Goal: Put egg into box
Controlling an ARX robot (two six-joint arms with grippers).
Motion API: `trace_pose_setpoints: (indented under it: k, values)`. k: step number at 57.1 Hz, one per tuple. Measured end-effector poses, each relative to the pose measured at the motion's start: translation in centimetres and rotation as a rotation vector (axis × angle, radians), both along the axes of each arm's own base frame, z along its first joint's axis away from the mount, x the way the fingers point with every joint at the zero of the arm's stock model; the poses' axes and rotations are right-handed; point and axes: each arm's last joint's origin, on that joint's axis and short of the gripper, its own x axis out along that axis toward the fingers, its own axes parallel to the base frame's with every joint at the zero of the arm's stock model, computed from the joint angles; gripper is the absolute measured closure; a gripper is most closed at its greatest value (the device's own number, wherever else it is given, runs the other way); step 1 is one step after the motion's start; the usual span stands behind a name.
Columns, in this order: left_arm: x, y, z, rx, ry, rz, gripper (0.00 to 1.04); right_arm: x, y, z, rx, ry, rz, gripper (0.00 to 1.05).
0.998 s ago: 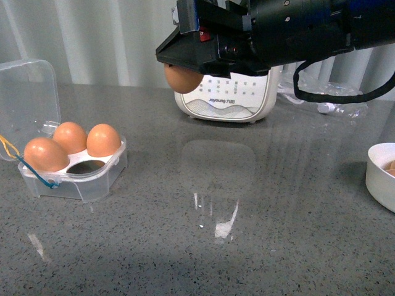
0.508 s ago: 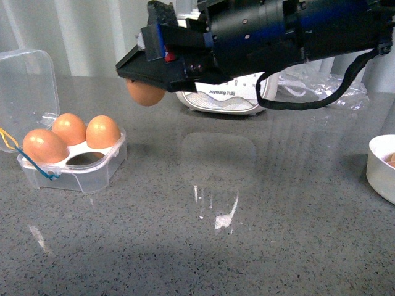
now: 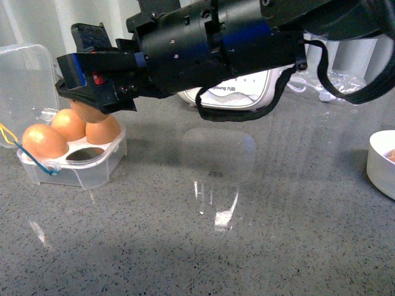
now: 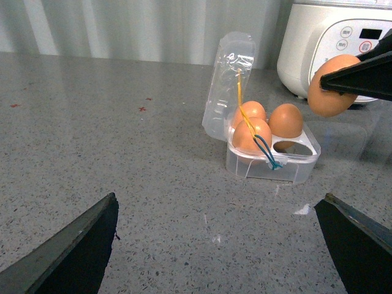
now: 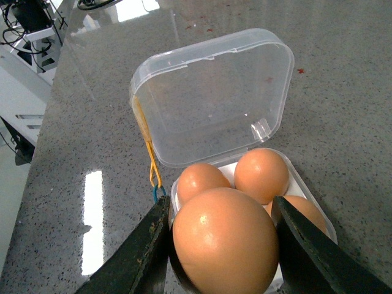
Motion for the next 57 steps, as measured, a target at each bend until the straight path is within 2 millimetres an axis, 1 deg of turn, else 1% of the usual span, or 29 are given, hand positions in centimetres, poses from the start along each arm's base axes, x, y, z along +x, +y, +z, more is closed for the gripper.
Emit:
trace_pose_setpoints:
  k: [9,20,57]
  values:
    - [0.0,0.0,0.0,0.0,0.0,0.0,0.07,0.4,1.3,-0.5,0.004,0.012,0.008,0.63]
    - [0.0,0.0,0.0,0.0,0.0,0.0,0.07,0.4,1.8,-1.1,-0.002,0.025,0.018,0.63]
    - [0.0,0.0,0.0,0.0,0.0,0.0,0.07,0.4,1.8,-1.3,-0.014,0.012,0.016,0.63]
